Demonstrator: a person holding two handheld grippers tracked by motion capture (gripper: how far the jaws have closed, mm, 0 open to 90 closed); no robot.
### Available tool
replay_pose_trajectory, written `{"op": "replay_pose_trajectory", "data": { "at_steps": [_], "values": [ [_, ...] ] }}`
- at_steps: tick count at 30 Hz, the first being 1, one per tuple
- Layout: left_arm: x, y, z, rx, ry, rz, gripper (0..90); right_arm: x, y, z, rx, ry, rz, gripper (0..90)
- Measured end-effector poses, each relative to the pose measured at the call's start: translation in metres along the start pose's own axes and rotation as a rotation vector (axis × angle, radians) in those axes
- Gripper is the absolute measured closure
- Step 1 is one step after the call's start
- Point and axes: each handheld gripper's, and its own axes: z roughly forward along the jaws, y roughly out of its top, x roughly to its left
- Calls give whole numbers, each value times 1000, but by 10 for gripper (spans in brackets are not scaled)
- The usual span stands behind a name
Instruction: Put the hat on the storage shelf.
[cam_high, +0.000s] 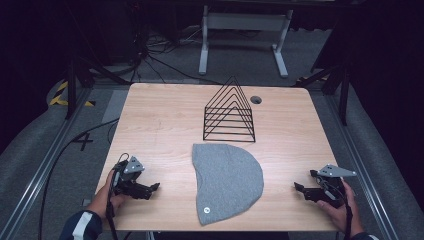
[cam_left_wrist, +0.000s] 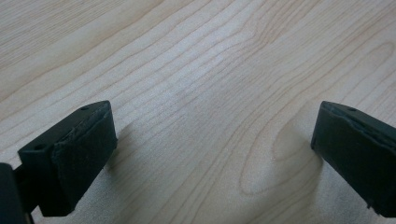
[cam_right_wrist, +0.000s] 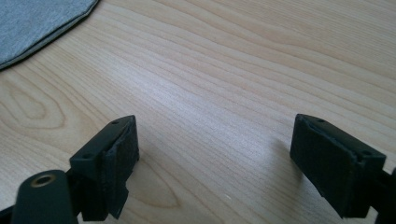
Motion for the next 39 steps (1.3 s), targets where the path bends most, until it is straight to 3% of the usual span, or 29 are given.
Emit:
{"op": "replay_pose_trajectory", "data": {
  "at_steps": [9, 14, 15, 21, 24, 26, 29, 32, 37, 38, 39],
  "values": [
    [0, -1, 0, -12, -1, 7, 4, 0, 0, 0, 0, 0, 1, 156],
    [0, -2, -4, -32, -21, 48, 100, 0, 0, 0, 0, 3, 4, 156],
    [-1, -2, -3, -30, -33, 32, 118, -1, 0, 0, 2, 3, -1, 157],
    [5, 9, -3, 30, -80, 97, 166, -1, 5, 2, 25, 38, -30, 146],
    [5, 13, -3, 16, -86, 116, 191, 0, 5, 4, 17, 28, -28, 152],
    [6, 18, -3, 26, -79, 127, 217, -1, 6, 4, 24, 35, -28, 158],
    [8, 29, -6, -20, -84, 123, 261, 0, 14, 5, 74, 31, -32, 166],
    [7, 44, -5, -44, -89, 137, 308, 6, 19, 5, 90, 42, -55, 285],
    [2, 67, 3, -61, -110, 178, 346, 31, 35, 2, 26, 112, -104, 379],
    [-4, 81, 12, -58, -114, 208, 351, 39, 40, 2, 7, 130, -127, 412],
    [-4, 81, 12, -58, -114, 208, 363, 39, 40, 2, 7, 130, -127, 412]
  ]
}}
